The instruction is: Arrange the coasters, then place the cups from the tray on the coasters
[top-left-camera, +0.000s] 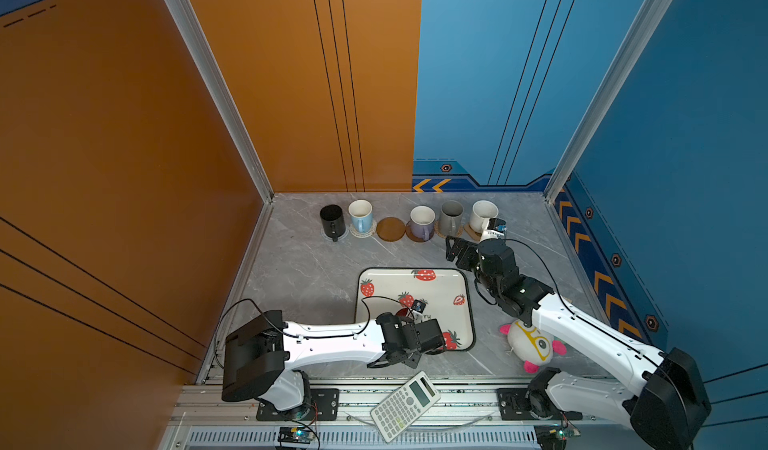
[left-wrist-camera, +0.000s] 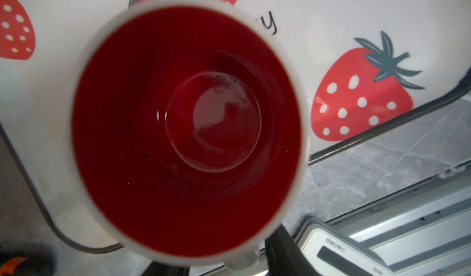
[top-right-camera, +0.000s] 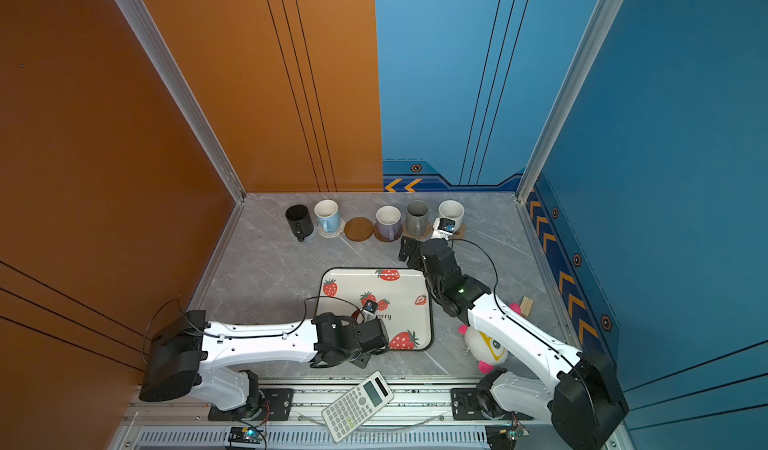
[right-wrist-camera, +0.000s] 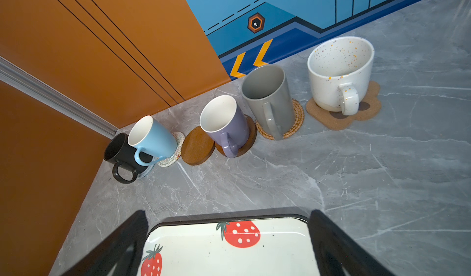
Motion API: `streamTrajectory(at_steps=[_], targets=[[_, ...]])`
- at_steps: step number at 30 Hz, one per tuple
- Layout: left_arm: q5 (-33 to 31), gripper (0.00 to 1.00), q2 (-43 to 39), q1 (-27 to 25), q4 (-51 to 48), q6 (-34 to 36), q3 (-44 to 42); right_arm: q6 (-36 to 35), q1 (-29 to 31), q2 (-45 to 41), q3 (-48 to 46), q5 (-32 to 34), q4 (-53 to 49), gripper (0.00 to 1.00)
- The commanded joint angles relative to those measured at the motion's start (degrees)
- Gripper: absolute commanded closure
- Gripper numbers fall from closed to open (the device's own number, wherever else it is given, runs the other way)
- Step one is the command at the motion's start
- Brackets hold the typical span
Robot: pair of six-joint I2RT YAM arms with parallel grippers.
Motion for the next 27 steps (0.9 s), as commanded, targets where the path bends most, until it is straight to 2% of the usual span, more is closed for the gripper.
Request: streamTrajectory(at_steps=[1,20,27], targets=[[-1.1,0.55,0.9,1.2,0.4,1.3,-0.6,0.8,-0.4,0.5,-0.7,-0.3,-0.4,0.03],[1.3,0.67,2.4,2.9,2.6,1.9,-1.0,0.8,-0.8,0.8,-0.7,-0.6,-0.2,0.03],[1.4,0.85,2.4,3.1,2.6,1.8,-1.3,0.8,-0.8,0.6,-0.7,-0.6,-0.4,0.03]])
